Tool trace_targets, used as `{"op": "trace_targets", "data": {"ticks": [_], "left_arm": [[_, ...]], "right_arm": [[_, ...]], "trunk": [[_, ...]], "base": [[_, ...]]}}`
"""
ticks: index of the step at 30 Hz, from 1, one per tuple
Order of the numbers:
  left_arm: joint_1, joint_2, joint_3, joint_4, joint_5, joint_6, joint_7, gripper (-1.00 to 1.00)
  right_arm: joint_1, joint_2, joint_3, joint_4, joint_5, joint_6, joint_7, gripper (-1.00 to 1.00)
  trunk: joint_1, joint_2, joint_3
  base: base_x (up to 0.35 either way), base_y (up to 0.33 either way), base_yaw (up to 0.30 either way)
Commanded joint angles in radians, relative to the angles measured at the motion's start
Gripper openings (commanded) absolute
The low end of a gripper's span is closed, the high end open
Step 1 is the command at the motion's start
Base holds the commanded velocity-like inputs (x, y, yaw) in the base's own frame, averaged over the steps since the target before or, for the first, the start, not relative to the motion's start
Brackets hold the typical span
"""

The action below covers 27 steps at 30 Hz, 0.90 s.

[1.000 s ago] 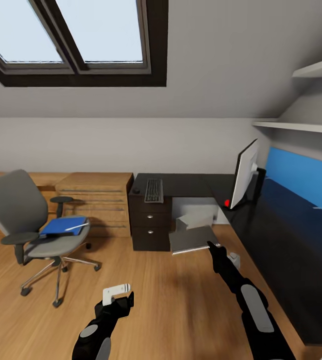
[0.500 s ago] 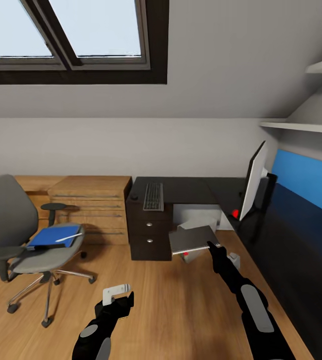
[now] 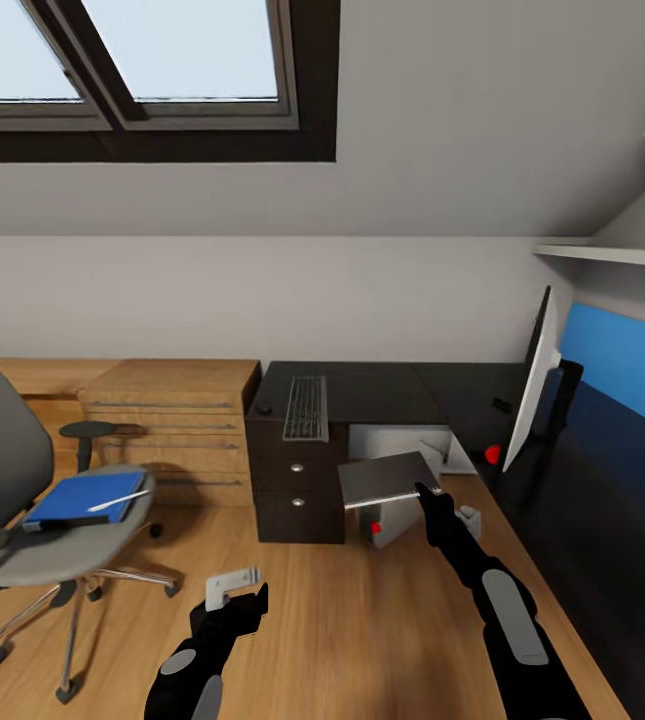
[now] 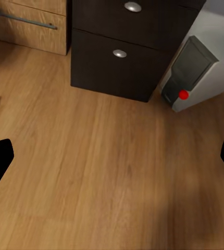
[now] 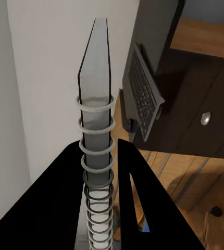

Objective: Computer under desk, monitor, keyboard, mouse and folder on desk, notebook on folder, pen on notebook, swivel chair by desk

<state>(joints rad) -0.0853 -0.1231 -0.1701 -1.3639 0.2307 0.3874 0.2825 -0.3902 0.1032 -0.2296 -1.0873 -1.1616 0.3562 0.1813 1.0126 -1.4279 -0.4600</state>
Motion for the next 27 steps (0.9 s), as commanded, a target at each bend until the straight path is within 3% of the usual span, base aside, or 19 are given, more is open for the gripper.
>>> {"op": "trace_targets", "data": {"ticks": [1,7,17,27], "left_arm": [[-0.001,0.000,-0.002,-0.001,0.010,0.003,0.009,1.00],[-0.001,0.001,-0.002,-0.001,0.010,0.002,0.009,1.00],[-0.001,0.001,-0.002,-0.001,0.010,0.002,0.010,1.00],[-0.001,0.002,-0.001,-0.004,0.011,0.001,0.013,1.00]], "right_arm": [[-0.001,0.002,-0.004,0.000,-0.008,0.007,0.004,-1.00],[-0.001,0.024,-0.005,0.002,-0.010,-0.056,0.004,-1.00],[-0.001,0.035,-0.003,0.003,-0.010,-0.155,0.004,-1.00],[-0.001,0.034,-0.003,0.003,-0.010,-0.168,0.004,-1.00]], "trunk": [[0.001,-0.001,-0.001],[0.001,-0.001,-0.001],[0.001,-0.001,-0.001],[0.001,-0.001,-0.001]], "base": [[0.333,0.000,0.000],[0.333,0.000,0.000],[0.333,0.000,0.000],[0.333,0.051,0.000]]}}
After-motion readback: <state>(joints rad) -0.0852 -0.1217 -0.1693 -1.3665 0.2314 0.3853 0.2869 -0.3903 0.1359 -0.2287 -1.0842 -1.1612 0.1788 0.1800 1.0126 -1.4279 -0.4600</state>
